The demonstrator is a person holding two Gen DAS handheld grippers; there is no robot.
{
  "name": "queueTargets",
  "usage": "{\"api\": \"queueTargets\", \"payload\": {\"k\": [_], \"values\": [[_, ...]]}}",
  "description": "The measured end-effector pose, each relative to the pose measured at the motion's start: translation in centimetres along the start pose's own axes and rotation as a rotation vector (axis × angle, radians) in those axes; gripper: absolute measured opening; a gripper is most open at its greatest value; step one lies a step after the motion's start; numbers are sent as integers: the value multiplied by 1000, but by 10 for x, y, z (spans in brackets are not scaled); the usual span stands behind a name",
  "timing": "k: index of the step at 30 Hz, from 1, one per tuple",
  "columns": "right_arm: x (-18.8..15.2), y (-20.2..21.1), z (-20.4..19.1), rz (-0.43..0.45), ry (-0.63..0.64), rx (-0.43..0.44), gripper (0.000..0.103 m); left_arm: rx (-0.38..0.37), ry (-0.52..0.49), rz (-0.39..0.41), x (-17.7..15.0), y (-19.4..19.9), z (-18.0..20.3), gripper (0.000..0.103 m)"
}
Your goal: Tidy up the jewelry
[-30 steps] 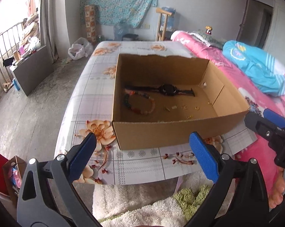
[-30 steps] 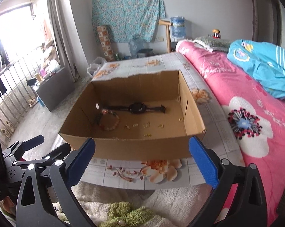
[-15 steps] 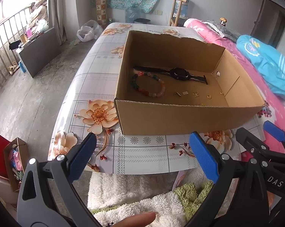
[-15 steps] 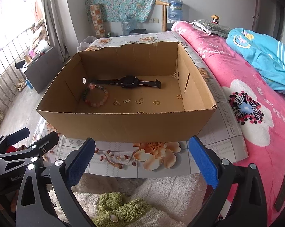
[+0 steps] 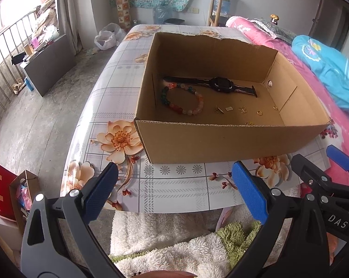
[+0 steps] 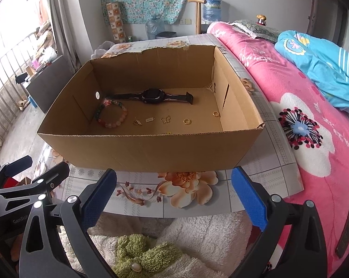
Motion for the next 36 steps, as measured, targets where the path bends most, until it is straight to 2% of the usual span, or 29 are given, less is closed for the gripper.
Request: {"api": "queueTargets", "payload": {"k": [36], "values": [[-2,-1,4,-9,-21,-5,97,-5,-15,-7,2,-4,3,95]]}}
Point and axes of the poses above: each gripper's, at about its wrist camera, not at the fingertips, and y roughly against the way its jaws point, z to its right, x to its top, the point moved 5 cm from there along -y, roughly the way its jaws point, and after that the axes turned 3 degrees about -y, right-handed, at the moved point
